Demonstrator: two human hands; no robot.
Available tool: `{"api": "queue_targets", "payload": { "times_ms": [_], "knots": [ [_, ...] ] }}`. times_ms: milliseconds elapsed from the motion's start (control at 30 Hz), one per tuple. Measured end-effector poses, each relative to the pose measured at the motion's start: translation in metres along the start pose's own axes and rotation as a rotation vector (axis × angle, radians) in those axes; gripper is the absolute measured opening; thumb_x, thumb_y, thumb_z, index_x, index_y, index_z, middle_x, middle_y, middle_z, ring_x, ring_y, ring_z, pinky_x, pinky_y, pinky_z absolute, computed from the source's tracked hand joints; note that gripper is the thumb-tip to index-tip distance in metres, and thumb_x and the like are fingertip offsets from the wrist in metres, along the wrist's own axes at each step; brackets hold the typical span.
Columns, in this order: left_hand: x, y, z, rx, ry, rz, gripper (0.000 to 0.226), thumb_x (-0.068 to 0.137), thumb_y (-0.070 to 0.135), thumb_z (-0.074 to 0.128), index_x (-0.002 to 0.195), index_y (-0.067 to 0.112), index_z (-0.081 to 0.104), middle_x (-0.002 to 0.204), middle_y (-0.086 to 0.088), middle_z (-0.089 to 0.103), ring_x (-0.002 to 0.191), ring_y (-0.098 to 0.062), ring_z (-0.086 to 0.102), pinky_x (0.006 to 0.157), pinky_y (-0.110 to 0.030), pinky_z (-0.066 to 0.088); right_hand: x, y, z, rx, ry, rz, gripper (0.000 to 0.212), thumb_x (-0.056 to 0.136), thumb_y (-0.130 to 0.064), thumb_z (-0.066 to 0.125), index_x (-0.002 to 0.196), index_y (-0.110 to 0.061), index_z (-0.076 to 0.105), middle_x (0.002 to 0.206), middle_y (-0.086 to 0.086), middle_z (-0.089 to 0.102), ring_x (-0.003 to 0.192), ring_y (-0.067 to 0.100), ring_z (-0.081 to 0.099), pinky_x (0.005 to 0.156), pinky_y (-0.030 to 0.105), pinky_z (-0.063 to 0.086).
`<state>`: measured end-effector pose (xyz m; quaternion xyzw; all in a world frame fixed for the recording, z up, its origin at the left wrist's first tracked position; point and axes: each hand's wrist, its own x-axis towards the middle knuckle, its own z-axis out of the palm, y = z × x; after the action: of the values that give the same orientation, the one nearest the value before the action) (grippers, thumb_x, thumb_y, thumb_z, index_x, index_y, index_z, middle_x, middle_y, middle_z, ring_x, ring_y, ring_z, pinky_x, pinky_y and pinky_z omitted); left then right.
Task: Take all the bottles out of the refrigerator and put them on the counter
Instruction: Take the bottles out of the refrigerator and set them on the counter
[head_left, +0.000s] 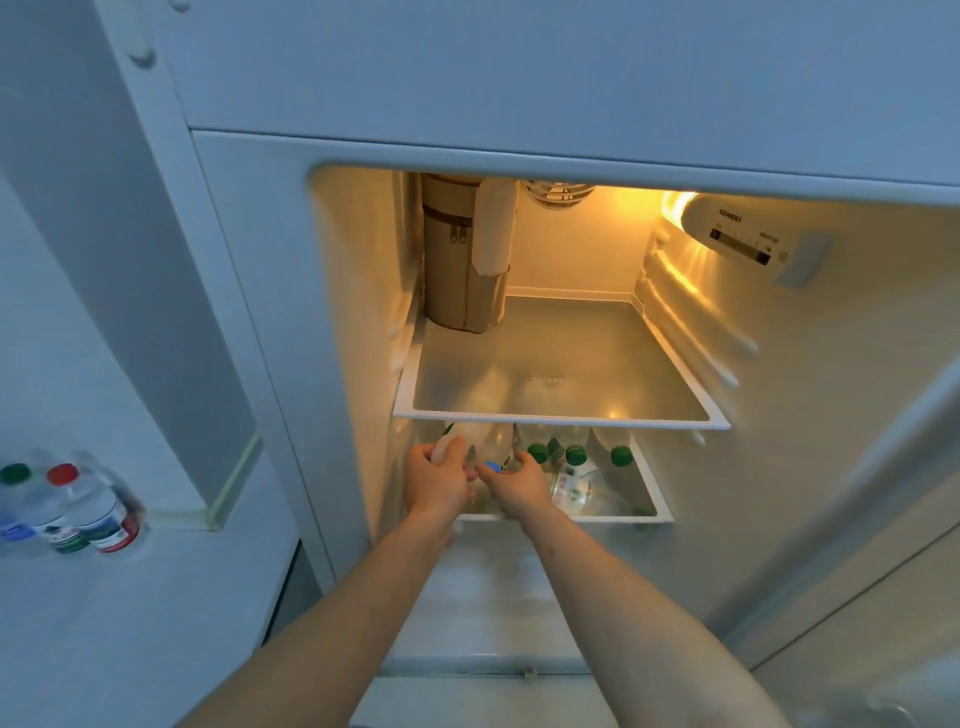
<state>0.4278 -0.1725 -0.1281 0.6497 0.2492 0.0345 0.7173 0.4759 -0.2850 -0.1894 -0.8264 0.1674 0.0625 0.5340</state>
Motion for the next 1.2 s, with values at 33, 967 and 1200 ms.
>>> {"api": "queue_targets", "payload": {
  "times_ms": [33,967,1200],
  "knots": [
    [-0.006,0.002,-0.003,0.0,-0.004,0.007,0.018,0.099,0.027,0.061,0.092,0.02,0.046,0.09,-0.01,0.067,0.074,-0.02,0.067,0.069,-0.046,0.061,-0.001,-0.002,0.001,0.006,0.001,-0.015,0.045,0.083,-0.032,0.08,0.123,-0.02,0.061,0.098,0.001,0.068,0.097,0.024,0.068,0.089,0.038,0.055],
    [-0.165,0.035,-0.167,0.47,-0.145,0.715,0.017,0.098,0.052,0.05,0.1,0.035,0.052,0.092,0.014,0.069,0.076,-0.008,0.071,0.068,-0.039,0.056,-0.198,-0.017,-0.071,0.185,0.633,-0.437,0.013,0.088,-0.026,0.066,0.084,-0.035,0.057,0.084,-0.01,0.057,0.08,0.02,0.058,0.073,0.038,0.049],
    [-0.183,0.018,-0.237,0.675,-0.189,0.73,0.03,0.091,0.063,0.046,0.094,0.033,0.052,0.086,0.012,0.069,0.077,-0.011,0.069,0.071,-0.043,0.057,-0.248,-0.016,-0.071,-0.051,0.491,-0.577,0.01,0.084,-0.024,0.069,0.078,-0.022,0.062,0.07,-0.004,0.054,0.067,0.014,0.048,0.06,0.032,0.038]
  ]
}}
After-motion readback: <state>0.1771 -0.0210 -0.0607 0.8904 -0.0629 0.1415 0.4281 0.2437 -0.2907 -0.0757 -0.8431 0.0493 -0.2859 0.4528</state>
